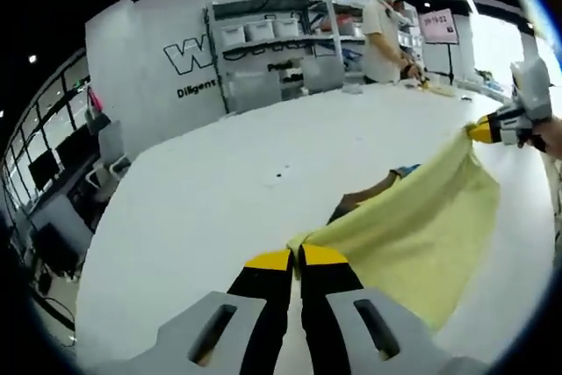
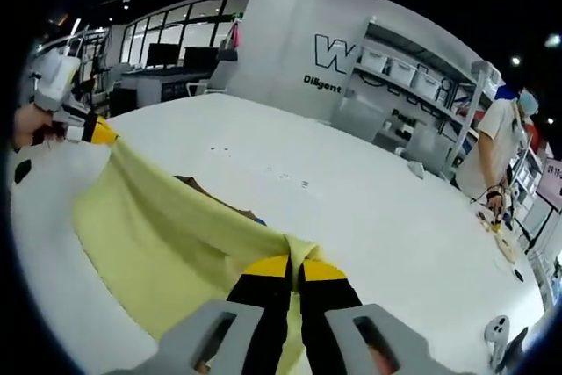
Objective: Fold the garment on the visible template until the final outline fits inside the template.
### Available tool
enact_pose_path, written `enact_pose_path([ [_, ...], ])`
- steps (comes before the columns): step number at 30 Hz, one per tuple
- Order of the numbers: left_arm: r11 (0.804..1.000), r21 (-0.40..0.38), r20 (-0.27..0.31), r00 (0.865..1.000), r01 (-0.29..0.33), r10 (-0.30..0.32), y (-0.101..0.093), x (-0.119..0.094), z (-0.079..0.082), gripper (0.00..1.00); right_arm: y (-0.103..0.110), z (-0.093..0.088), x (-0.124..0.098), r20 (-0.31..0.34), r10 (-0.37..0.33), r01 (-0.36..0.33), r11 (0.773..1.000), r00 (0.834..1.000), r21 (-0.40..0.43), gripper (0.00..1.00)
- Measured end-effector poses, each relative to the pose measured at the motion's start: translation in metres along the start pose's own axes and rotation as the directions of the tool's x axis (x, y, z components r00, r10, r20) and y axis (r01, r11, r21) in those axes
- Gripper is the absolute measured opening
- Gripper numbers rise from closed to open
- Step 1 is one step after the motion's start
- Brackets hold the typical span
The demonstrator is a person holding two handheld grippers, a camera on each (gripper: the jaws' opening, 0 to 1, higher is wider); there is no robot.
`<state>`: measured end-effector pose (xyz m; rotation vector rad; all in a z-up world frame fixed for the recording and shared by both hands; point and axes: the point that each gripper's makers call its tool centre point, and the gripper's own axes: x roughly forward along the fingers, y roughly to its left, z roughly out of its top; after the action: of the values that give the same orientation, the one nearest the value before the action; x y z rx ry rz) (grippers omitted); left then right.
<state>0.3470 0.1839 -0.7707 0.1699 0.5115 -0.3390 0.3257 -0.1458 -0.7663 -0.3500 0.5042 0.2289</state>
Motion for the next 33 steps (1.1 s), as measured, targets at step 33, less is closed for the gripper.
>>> enact_pose_path([
  [33,0.967,0.251,-0.144,0.990,0.034,0.003,0.005,0.072,-0.033,0.05,-0.007,-0.047,0.075,-0.127,0.095,-0.080,0.989,0.987,0.122,0.00],
])
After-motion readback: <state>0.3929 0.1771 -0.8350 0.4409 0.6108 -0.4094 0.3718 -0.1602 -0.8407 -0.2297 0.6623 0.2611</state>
